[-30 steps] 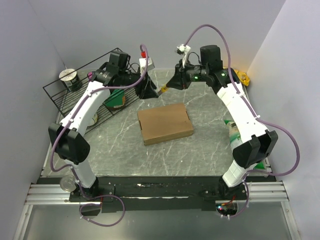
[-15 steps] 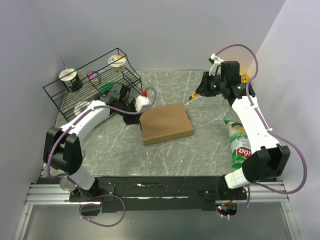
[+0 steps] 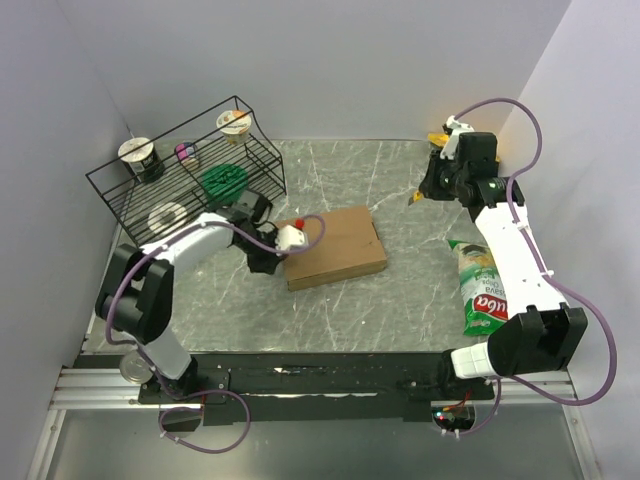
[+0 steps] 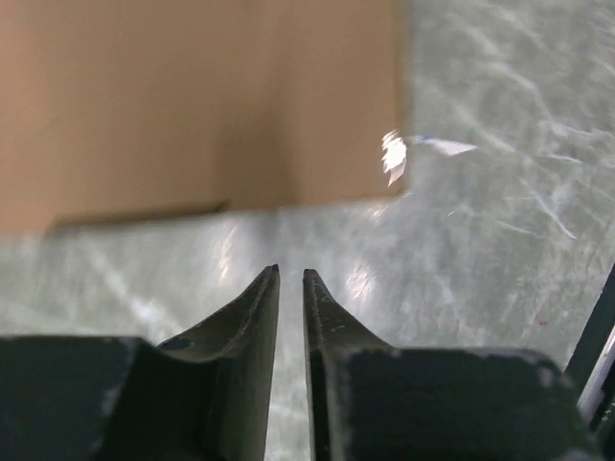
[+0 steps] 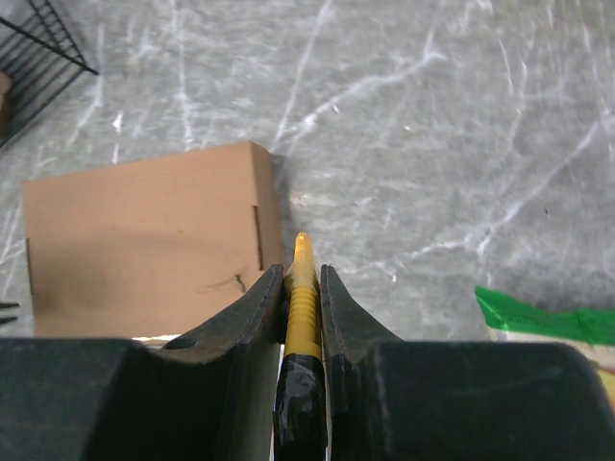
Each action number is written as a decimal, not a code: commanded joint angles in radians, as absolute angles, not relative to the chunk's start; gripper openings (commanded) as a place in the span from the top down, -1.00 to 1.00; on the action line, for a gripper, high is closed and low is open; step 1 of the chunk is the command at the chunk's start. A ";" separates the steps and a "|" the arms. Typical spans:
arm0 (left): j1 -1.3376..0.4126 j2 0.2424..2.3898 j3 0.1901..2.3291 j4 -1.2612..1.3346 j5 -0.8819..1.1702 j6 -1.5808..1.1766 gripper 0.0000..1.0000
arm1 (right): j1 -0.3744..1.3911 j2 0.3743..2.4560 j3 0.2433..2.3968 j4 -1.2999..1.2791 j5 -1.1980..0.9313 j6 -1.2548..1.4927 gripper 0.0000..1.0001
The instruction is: Unpack the express box
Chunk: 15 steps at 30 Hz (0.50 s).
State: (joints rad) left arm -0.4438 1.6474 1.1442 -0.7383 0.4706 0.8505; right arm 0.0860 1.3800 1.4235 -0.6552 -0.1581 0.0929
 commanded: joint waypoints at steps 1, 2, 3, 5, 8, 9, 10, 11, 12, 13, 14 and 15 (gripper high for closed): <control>-0.561 1.719 1.192 -0.695 0.550 0.963 0.52 | 0.072 1.350 1.430 -0.646 -0.163 0.094 1.00; -0.575 1.742 1.218 -0.681 0.575 0.968 0.49 | 0.072 1.350 1.433 -0.647 -0.161 0.083 1.00; -0.589 1.768 1.283 -0.677 0.606 0.979 0.39 | 0.071 1.351 1.437 -0.649 -0.152 0.078 1.00; -0.626 1.848 1.409 -0.635 0.666 0.942 0.28 | 0.068 1.353 1.437 -0.653 -0.135 0.069 1.00; -0.650 1.934 1.659 -0.660 0.797 0.813 0.21 | 0.064 1.356 1.437 -0.689 -0.048 0.080 1.00; -0.650 1.943 1.707 -0.655 0.820 0.719 0.18 | 0.064 1.353 1.419 -0.693 -0.022 0.084 1.00; -0.649 1.942 1.739 -0.652 0.834 0.697 0.15 | 0.066 1.341 1.407 -0.696 -0.002 0.084 1.00; -0.650 1.930 1.753 -0.641 0.822 0.674 0.14 | 0.066 1.335 1.395 -0.698 0.027 0.072 1.00; -0.644 1.913 1.738 -0.558 0.790 0.597 0.08 | 0.066 1.330 1.373 -0.699 0.041 0.069 1.00; -0.637 1.884 1.714 -0.504 0.752 0.544 0.03 | 0.066 1.322 1.364 -0.703 0.067 0.064 1.00; -0.629 1.875 1.665 -0.430 0.648 0.478 -0.01 | 0.066 1.321 1.356 -0.704 0.077 0.061 1.00; -0.606 1.875 1.648 -0.338 0.597 0.365 -0.16 | 0.066 1.318 1.344 -0.709 0.089 0.063 1.00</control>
State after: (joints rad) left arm -0.6491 1.9411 1.6951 -0.5789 0.6994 0.6765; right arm 0.0711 1.3655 1.3777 -0.6872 -0.0174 0.0761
